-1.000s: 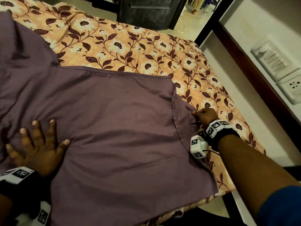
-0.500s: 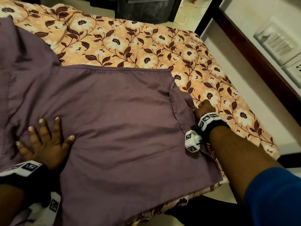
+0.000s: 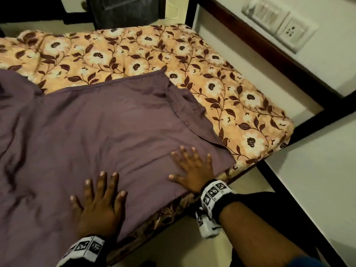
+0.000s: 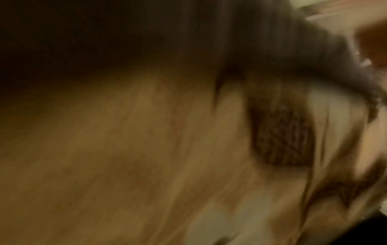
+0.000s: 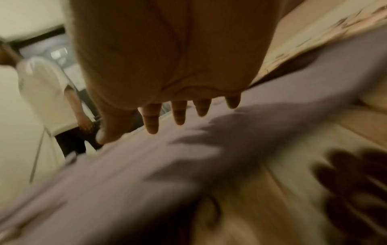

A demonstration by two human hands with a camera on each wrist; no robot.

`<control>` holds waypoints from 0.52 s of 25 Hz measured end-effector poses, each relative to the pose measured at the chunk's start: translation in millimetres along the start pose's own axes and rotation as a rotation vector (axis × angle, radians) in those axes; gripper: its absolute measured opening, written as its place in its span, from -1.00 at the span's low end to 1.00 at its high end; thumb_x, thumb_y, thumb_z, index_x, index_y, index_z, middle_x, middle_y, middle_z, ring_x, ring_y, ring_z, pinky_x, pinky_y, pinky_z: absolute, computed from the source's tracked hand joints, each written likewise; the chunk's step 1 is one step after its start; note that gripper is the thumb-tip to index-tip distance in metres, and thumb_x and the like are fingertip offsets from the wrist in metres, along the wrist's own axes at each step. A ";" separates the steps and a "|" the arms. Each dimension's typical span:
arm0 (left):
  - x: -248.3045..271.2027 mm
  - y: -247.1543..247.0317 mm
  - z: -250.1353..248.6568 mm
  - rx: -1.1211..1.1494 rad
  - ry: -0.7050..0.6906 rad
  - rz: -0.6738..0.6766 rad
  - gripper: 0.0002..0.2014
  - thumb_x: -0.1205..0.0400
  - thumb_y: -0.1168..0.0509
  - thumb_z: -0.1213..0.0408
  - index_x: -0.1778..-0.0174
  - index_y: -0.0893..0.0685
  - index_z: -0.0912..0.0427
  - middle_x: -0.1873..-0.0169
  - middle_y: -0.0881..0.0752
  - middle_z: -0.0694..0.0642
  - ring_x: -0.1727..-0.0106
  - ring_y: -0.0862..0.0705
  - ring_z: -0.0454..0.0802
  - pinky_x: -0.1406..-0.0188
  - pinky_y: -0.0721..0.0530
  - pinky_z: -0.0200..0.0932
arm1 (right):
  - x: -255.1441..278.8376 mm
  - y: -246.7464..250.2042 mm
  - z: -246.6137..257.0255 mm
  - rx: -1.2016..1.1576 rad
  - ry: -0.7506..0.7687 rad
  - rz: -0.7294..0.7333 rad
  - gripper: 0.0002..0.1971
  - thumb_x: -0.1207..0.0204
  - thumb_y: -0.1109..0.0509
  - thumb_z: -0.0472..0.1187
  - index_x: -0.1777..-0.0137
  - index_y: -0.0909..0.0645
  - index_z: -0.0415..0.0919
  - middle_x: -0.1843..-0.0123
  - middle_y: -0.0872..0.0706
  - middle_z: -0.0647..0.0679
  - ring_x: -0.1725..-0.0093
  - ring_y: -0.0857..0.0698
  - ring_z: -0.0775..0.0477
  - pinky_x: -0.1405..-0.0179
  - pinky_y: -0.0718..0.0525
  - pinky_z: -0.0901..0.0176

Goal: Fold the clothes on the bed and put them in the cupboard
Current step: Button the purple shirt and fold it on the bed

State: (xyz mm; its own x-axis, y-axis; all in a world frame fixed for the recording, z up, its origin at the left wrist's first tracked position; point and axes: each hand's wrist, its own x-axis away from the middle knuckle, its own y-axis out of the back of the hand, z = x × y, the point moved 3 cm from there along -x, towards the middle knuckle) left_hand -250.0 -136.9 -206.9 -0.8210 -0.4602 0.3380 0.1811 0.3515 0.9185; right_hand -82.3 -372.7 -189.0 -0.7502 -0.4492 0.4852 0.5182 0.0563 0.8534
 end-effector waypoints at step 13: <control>-190.0 131.9 75.6 -0.018 -0.100 0.070 -0.65 -0.54 -0.34 -0.15 -0.20 -0.61 -0.15 -0.24 -0.58 0.13 -0.27 -0.58 0.24 -0.27 -0.52 0.04 | -132.4 100.7 -8.2 -0.127 -0.182 -0.174 -0.17 -0.45 -0.02 0.50 -0.62 -0.24 0.05 -0.67 -0.24 -0.10 -0.61 -0.26 -0.28 -0.58 -0.22 -0.29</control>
State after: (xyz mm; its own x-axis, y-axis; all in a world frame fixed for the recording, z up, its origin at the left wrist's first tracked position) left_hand -111.1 58.6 -165.5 -0.8558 -0.3511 0.3799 0.2485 0.3651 0.8972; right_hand 72.6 -314.9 -168.9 -0.8880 -0.2741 0.3693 0.4136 -0.1251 0.9018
